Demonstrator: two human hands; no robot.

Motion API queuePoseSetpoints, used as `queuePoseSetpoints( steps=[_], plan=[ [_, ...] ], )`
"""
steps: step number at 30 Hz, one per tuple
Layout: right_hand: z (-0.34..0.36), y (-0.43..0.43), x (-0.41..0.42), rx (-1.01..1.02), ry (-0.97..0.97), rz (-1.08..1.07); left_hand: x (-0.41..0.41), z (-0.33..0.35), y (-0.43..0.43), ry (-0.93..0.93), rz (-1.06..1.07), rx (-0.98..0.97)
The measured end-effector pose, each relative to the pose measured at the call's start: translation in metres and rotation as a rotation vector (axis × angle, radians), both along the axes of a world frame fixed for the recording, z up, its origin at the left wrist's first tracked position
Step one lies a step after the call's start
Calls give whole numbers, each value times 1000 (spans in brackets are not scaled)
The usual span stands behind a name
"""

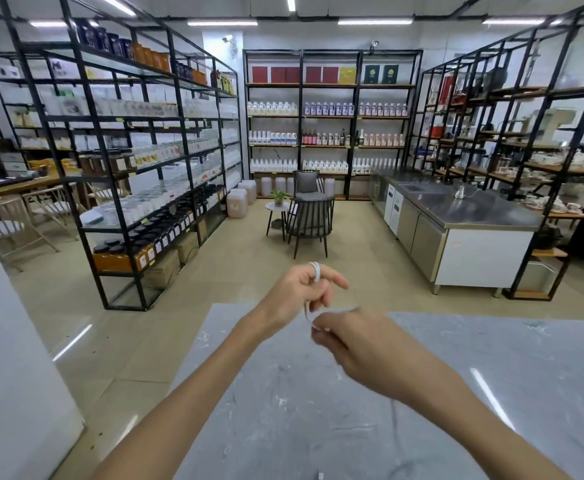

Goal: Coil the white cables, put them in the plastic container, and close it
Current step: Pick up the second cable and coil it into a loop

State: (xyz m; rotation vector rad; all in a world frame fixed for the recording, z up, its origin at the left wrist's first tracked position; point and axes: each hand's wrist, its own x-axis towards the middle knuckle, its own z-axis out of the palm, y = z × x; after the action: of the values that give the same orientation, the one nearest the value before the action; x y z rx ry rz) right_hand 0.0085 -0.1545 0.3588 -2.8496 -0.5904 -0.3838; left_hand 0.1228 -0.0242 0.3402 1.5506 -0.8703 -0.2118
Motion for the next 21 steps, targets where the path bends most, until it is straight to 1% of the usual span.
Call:
queuePoseSetpoints(
  steps=[1, 2, 4, 5, 8, 9, 11, 13, 15, 16, 17, 19, 21],
  plan=[
    [16, -7, -4, -41, -60, -4, -8, -3, -2, -73, -26, 36],
    [32, -14, -7, -61, -119, -5, -16, -4, -4, -101, -68, 30],
    [58, -27, -9, -32, -215, 48, -29, -3, -7, -91, -134, -33],
    [67, -33, -9, 26, -245, 98, -33, 0, -8, -54, -166, -66],
    [80, -45, 1, 284, -341, 239, -41, 12, -6, 119, -350, -176],
    [82, -48, 6, 373, -364, 267, -45, 14, -5, 148, -397, -199],
    [82, -51, 17, 559, -329, 302, -51, 17, -6, 128, -463, -201],
    [76, -48, 30, 723, -238, 289, -55, 22, -8, 82, -519, -185],
    [65, -37, 43, 864, -120, 239, -53, 34, -7, 99, -557, -238],
    [56, -28, 48, 900, -63, 209, -49, 41, -4, 135, -566, -291],
    [45, -17, 51, 896, -19, 174, -44, 46, 0, 180, -567, -352],
    [18, 2, 54, 821, 14, 73, -31, 50, 7, 277, -534, -443],
    [-11, 16, 50, 786, 61, 17, -18, 47, 16, 335, -466, -438]
  ],
)
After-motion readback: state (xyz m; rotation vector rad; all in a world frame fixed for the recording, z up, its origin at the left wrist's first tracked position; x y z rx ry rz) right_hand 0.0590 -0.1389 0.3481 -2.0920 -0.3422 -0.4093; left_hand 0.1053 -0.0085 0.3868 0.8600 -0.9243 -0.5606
